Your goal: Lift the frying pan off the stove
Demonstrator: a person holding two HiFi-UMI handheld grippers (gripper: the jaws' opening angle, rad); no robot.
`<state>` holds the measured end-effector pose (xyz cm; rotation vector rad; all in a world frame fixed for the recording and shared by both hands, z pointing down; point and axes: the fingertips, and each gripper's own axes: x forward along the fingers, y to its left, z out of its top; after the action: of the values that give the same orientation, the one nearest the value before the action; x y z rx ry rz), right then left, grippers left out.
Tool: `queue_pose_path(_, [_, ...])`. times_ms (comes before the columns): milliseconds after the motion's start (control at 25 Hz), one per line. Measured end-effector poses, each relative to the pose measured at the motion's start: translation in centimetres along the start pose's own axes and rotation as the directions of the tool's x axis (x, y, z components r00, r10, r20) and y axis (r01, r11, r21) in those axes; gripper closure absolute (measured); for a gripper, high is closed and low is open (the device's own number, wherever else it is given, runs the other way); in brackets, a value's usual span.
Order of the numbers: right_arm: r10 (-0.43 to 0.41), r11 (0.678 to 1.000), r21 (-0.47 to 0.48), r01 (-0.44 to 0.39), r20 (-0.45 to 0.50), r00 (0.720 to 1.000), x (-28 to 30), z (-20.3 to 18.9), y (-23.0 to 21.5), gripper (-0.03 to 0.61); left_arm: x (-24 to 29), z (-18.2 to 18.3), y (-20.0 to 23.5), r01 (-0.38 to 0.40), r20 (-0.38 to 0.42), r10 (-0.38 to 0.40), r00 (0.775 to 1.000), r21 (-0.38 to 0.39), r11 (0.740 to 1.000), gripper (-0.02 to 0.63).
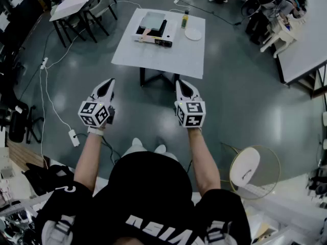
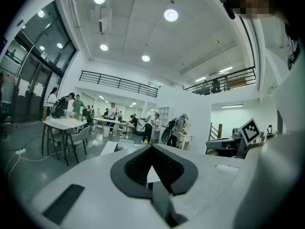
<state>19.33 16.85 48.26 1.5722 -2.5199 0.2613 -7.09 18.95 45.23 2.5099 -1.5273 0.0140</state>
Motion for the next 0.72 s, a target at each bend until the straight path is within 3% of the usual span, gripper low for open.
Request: queue_pose_path(720, [0.007,1.000,-0.006,-0.007,0.013,1.000,-3.3,-0.3,-0.6,0.584,-1.5,-0.6,-3.1,-0.010,0.001,0.010,1.000,0.003,1.000,0.617])
